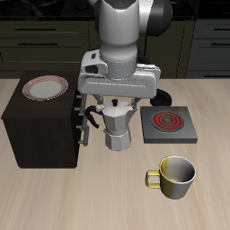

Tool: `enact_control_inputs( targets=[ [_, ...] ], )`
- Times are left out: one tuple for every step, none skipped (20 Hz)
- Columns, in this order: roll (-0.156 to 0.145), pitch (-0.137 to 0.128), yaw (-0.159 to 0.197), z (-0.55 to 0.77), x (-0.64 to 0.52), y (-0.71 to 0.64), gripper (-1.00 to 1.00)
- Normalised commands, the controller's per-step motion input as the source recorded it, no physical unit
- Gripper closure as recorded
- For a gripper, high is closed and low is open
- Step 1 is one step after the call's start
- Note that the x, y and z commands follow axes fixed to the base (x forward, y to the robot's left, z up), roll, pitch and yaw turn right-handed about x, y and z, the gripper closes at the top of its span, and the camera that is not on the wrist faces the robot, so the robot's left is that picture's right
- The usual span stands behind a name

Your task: Place moka pot on the flat stove and turn off the stove

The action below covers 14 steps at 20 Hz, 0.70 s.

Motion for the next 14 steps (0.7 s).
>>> enact_control_inputs(
  targets=[
    [0.069,0.017,-0.156,0.05,-0.19,0.0,1.0],
    [-0.065,-0.113,0.025,0.11,-0.33,0.16,1.0],
    [-0.072,-0.012,-0.05,0.02,-0.05,-0.05,1.0],
    [0.058,0.017,-0.113,0.01,-0.17,0.16,1.0],
    [-0.034,-0.049,0.054,-0.03,-0.18,0.19,1.0],
    [-0.057,0.026,-0.008,-0.08,-0.14,0.08,1.0],
    [0.041,0.018,-0.131,-0.02,-0.19,0.1,1.0],
    [0.05,-0.032,0.029,-0.04,-0.22,0.26,1.0],
    [-0.064,-0.042,0.057,-0.08,-0.21,0.06,1.0],
    [0.023,0.031,-0.05,-0.12,-0.27,0.24,1.0],
    [0.017,-0.105,0.134,0.03,-0.33,0.26,1.0],
    [-0.14,-0.116,0.102,0.05,-0.26,0.06,1.0],
    [-0.078,-0.111,0.01,0.04,-0.66,0.37,1.0],
    [-0.037,0.005,-0.052,-0.08,-0.2,0.14,1.0]
  ],
)
